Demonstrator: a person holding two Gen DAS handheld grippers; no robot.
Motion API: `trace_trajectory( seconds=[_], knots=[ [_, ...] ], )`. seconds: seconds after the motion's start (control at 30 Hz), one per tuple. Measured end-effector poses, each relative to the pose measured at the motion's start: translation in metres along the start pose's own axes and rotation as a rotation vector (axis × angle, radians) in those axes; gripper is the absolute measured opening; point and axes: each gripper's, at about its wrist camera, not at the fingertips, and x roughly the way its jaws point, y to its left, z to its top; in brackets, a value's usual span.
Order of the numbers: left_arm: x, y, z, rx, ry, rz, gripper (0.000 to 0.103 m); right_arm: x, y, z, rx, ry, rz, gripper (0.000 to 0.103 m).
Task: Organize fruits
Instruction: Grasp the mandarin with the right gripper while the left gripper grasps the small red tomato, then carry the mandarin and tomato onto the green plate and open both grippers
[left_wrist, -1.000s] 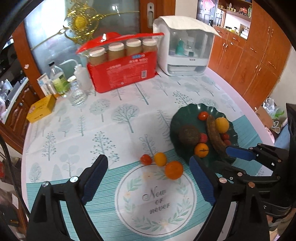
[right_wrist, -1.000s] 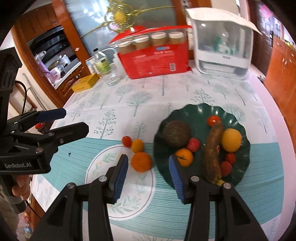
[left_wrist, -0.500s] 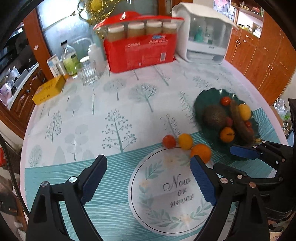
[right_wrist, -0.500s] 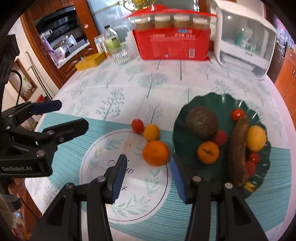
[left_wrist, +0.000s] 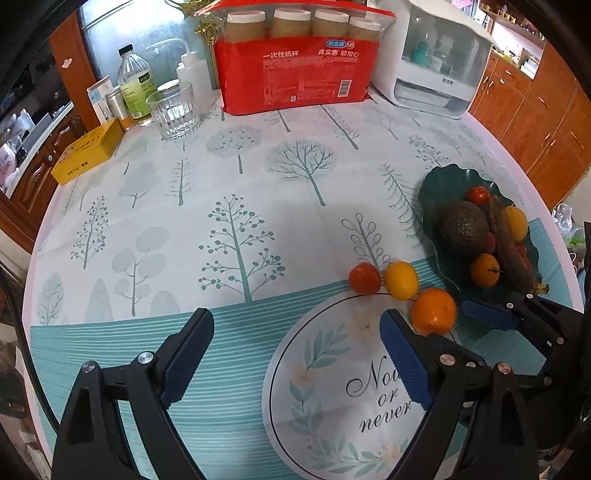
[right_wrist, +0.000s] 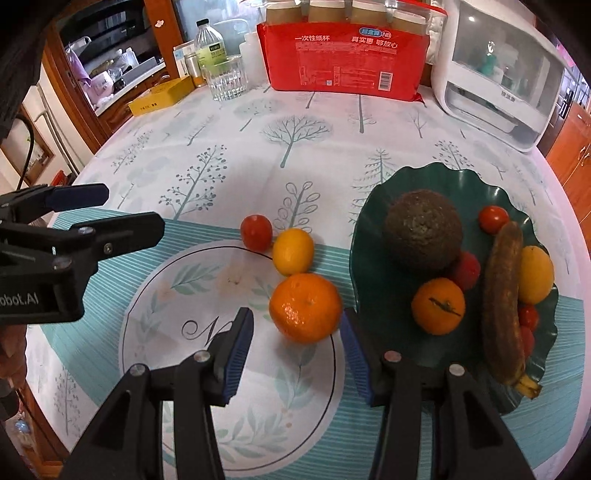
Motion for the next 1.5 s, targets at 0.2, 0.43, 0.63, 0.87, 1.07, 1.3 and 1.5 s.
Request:
trace_trajectory(
  seconds=[0.2,0.43,0.63,0.87,1.07,1.3,1.5],
  knots=[
    [0.02,0.0,0.009,-0.012,0.023,-0.022,0.091,0.007,0.005,0.0,-0.024,-0.012,-0.035,0.049],
    [0.044,-0.004,0.015,-0.028,0.051,-0.042,0.091,0.014,0.011,-0.001,-0.083,-0.045,-0.097,0.049],
    [0.06,-0.007,0.025,-0.078,0.059,-0.086,0.09,0.023,0.006,-0.007,-0.069,-0.036,-0.076,0.049],
    [0.072,-0.019,0.031,-0.051,0.066,-0.102,0.08,0.021,0.002,-0.013,-0.026,-0.026,-0.019,0.047],
    [0.082,-0.027,0.031,-0.039,0.095,-0.116,0.066,0.017,0.004,-0.015,-0.011,-0.029,0.009,0.047],
    [0.086,-0.035,0.033,-0.046,0.106,-0.172,0.042,0.017,0.001,-0.015,0.008,-0.029,0.029,0.047],
    [0.083,-0.046,0.03,-0.004,0.086,-0.149,0.025,0.015,-0.003,-0.014,0.019,-0.033,0.038,0.047]
  ],
)
